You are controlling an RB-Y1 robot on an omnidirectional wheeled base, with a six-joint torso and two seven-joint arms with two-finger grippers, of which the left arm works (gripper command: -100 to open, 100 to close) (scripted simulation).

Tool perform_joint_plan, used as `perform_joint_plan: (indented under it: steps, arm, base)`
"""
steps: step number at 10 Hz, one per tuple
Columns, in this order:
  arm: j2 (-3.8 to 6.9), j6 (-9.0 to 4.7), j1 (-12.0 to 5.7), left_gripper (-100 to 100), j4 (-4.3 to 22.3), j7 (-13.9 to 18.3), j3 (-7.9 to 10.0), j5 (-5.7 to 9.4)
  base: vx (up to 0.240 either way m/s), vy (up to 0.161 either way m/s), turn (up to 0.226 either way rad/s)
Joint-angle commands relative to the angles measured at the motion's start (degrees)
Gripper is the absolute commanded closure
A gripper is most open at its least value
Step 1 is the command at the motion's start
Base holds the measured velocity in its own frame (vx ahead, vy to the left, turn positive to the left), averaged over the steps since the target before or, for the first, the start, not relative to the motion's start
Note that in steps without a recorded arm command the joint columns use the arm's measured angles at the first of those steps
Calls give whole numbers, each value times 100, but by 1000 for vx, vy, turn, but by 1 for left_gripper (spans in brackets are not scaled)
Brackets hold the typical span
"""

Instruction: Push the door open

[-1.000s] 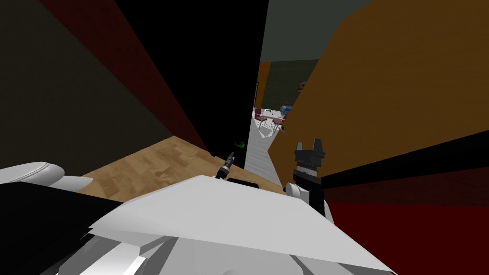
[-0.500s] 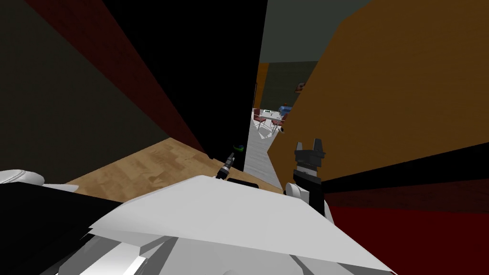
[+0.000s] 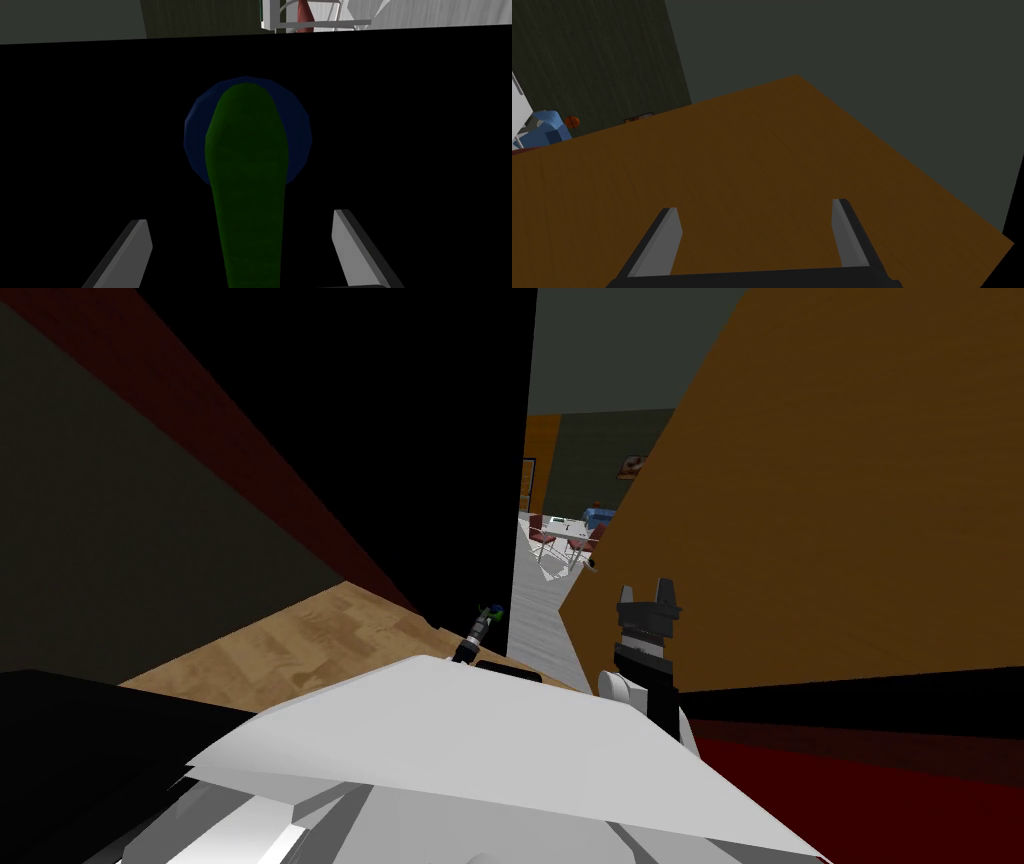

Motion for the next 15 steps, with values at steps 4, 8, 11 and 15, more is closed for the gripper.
perform_joint_plan:
  steps: [4, 8, 11, 15]
  arm:
    - [0, 0, 0, 100, 0, 0, 0, 0]
    - [25, 16, -55, 100, 18, -24, 99, 35]
    - [49, 24, -94, 100, 58, -59, 229, 81]
    - [72, 38, -169, 100, 137, -127, 480, 169]
  base:
    - [9, 1, -5]
    - [24, -16, 9]
    - [151, -59, 37]
    - [191, -84, 48]
